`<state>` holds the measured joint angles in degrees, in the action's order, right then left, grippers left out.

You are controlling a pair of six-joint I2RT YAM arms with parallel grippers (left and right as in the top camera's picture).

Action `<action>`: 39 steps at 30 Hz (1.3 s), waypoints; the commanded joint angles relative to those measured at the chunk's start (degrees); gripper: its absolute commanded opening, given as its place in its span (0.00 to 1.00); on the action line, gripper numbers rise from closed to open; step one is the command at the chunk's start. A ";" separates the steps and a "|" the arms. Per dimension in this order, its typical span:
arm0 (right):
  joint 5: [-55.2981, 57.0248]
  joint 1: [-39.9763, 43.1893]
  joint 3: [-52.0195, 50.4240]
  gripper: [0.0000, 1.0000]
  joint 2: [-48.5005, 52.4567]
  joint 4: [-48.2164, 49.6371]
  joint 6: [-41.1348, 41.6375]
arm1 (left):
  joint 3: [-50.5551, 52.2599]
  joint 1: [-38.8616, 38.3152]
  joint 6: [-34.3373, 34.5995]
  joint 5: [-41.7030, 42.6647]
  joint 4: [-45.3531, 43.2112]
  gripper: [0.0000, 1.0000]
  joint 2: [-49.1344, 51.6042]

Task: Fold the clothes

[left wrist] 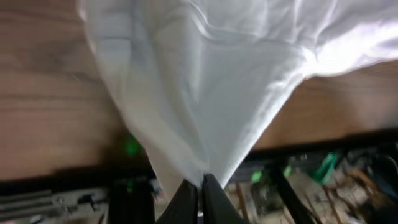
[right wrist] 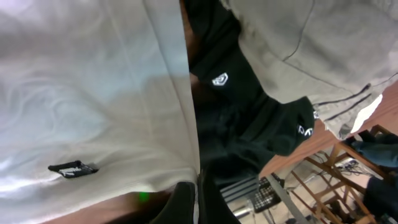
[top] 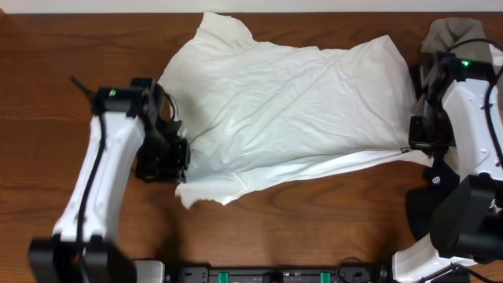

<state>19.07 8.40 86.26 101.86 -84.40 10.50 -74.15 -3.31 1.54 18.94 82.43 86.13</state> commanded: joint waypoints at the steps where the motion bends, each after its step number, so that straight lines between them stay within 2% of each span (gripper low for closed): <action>1: -0.07 0.04 -0.13 0.01 -0.28 1.36 1.46 | 0.94 0.85 4.37 -5.95 -4.04 0.06 -4.35; 4: -0.22 -0.11 -0.13 0.01 -0.28 1.92 1.46 | 0.94 0.87 7.04 -8.04 -8.44 0.06 -5.57; 8: -0.52 -0.24 -0.17 0.01 -0.28 1.90 1.49 | 0.96 0.87 8.63 -8.07 -9.53 0.06 -4.98; 31: -4.57 -0.55 -0.81 0.01 -0.28 -9.18 1.46 | 1.73 0.87 8.87 -8.07 2.86 0.06 -5.03; 36: -4.79 -0.55 -0.94 0.01 -0.28 -9.70 1.46 | 1.73 0.87 8.92 -8.07 2.71 0.06 -5.79; 39: -4.74 -0.55 -0.94 0.01 -0.28 -7.10 1.46 | 1.73 0.87 10.82 -7.85 -0.68 0.06 -5.81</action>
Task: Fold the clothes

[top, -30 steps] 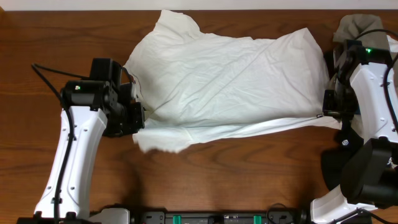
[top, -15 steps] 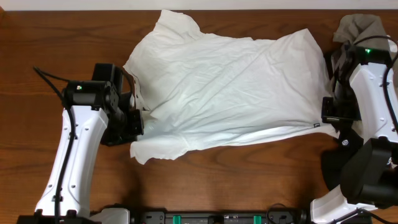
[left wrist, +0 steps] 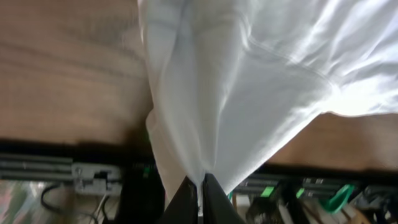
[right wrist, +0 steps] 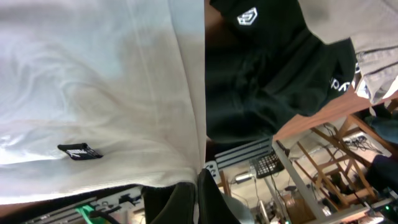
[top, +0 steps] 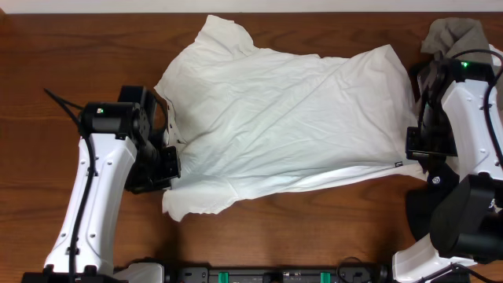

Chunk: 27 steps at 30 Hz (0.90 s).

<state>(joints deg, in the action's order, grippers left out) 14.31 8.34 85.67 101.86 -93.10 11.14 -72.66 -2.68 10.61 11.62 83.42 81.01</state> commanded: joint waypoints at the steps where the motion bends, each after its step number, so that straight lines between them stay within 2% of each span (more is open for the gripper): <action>1: 0.00 -0.48 -0.35 0.01 -0.28 3.28 0.83 | 0.24 0.24 2.43 -0.50 -3.52 0.06 -0.70; 11: 0.00 -0.48 -0.35 0.01 -0.15 20.52 0.83 | 0.24 0.24 7.13 -2.25 -26.91 0.06 1.53; 22: 0.07 -0.37 -0.35 0.01 4.09 28.35 0.83 | 0.24 0.20 7.30 -2.08 -37.75 0.06 12.44; 27: 0.28 -0.35 -0.35 0.01 8.33 32.11 0.96 | 0.24 0.20 7.28 -2.05 -43.47 0.06 14.03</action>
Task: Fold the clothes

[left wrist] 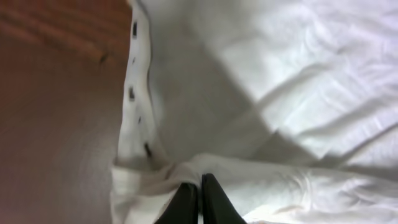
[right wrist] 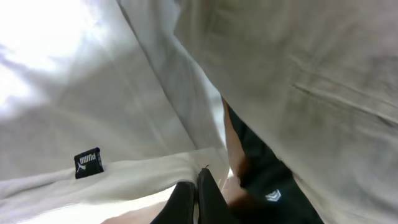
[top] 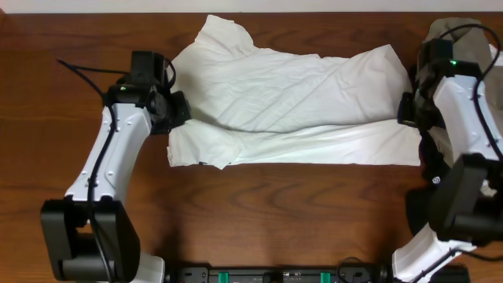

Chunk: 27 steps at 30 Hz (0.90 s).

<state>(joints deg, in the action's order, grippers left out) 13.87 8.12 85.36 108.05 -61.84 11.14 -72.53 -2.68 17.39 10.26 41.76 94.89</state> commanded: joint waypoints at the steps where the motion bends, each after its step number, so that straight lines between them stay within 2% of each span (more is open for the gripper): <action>1: 0.70 -0.13 -0.04 0.01 2.93 1.57 1.51 | 0.09 0.20 0.50 -0.70 -3.45 0.06 0.13; 15: 0.96 1.38 -0.04 0.01 6.73 7.82 6.23 | 0.11 0.20 0.31 -0.70 -15.65 0.06 0.37; 25: 1.11 1.36 -0.04 0.01 6.73 9.38 6.25 | 0.11 -0.20 0.31 -0.61 -16.20 0.06 5.16; 26: 1.11 1.36 -0.04 0.01 6.73 9.46 6.25 | 0.11 -0.31 0.31 -0.55 -16.17 0.09 5.68; 27: 1.09 1.36 -0.04 0.01 6.73 9.62 6.25 | 0.11 -0.31 0.31 -0.44 -16.15 0.17 5.92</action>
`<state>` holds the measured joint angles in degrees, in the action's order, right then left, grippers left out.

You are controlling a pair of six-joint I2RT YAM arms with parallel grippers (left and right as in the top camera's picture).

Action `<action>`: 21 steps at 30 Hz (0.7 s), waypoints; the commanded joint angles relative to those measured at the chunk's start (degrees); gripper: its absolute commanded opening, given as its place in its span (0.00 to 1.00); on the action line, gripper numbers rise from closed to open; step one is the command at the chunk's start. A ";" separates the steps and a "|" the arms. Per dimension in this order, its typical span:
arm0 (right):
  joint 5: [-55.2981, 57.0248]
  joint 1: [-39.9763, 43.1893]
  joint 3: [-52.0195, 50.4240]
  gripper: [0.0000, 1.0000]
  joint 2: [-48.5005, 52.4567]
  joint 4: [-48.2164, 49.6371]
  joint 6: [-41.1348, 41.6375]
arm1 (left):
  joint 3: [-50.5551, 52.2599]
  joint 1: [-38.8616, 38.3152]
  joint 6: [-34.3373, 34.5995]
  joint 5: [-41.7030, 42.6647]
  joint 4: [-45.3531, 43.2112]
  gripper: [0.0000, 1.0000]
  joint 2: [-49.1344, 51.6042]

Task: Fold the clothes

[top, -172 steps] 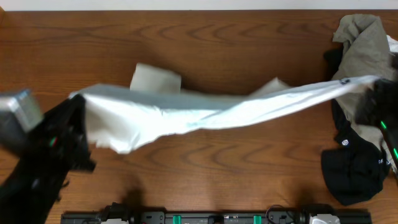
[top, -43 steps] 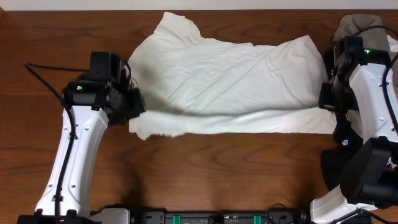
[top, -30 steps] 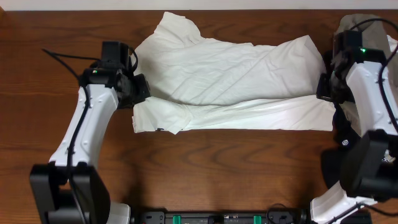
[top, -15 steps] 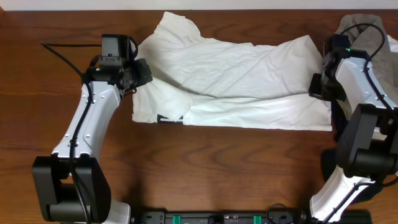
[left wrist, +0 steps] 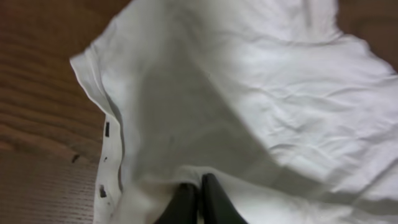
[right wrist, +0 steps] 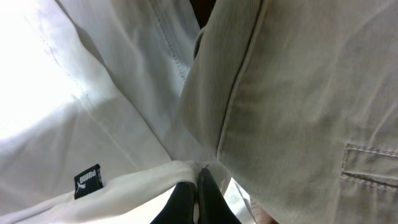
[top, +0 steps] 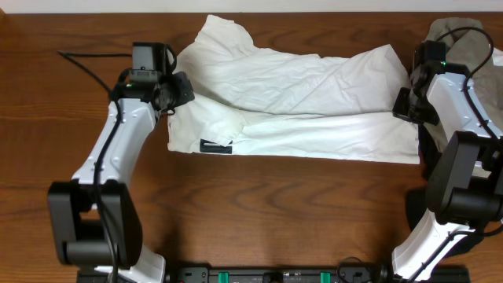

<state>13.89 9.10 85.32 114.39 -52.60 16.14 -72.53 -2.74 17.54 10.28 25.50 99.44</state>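
A white T-shirt [top: 299, 102] lies across the back of the wooden table [top: 259, 212], its front band folded up over the body; a small black label [top: 215, 146] shows near the lower left corner. My left gripper [top: 178, 91] is shut on the shirt's left folded edge [left wrist: 186, 174]. My right gripper [top: 405, 108] is shut on the shirt's right edge [right wrist: 186, 167], beside a black Puma tag [right wrist: 87, 181].
A beige-grey garment [top: 456, 35] lies at the back right corner, close against my right gripper and filling much of the right wrist view [right wrist: 311, 93]. A black cable [top: 86, 53] trails from the left arm. Bare wood lies in front of the shirt.
Both grippers have moved a little further back with the shirt's edge. The folded band now covers more of the body, and the black label shows at its lower left.
First both grippers held the shirt's near edge lifted at the table's front. Then the edge hung lower and nearer the front. Later the edge lay folded back over the body, and now it sits further back, both grippers still shut on it.
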 commanded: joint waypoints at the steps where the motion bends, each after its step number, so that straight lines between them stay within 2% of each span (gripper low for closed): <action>1: 1.07 0.37 0.00 0.04 0.39 0.59 1.25 | 0.11 -0.24 0.15 -0.46 0.13 0.29 1.55; 4: 1.11 0.39 0.00 0.21 0.39 0.96 1.20 | 0.11 -0.22 0.15 -0.48 0.09 0.46 1.51; 6: 1.11 0.37 0.00 0.29 0.39 0.98 1.20 | 0.09 -0.17 0.13 -0.50 0.13 0.49 1.51; 8: 1.09 0.37 0.00 0.30 0.39 0.98 1.20 | 0.09 -0.17 0.13 -0.48 0.55 0.49 1.51; 14: 1.03 0.35 0.00 0.28 0.39 0.48 0.96 | 0.09 -0.04 0.09 -0.55 4.04 0.50 1.51; 18: 0.37 0.13 0.00 0.19 0.39 -1.57 0.70 | 0.09 0.42 0.13 -0.98 10.43 0.50 1.51; 21: -2.23 0.07 -0.44 0.16 0.39 -2.08 -2.12 | 0.11 1.05 0.17 -0.96 16.72 0.50 1.51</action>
<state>13.43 9.10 85.32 114.39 -54.52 15.94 -72.51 -2.48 18.00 10.09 39.77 101.25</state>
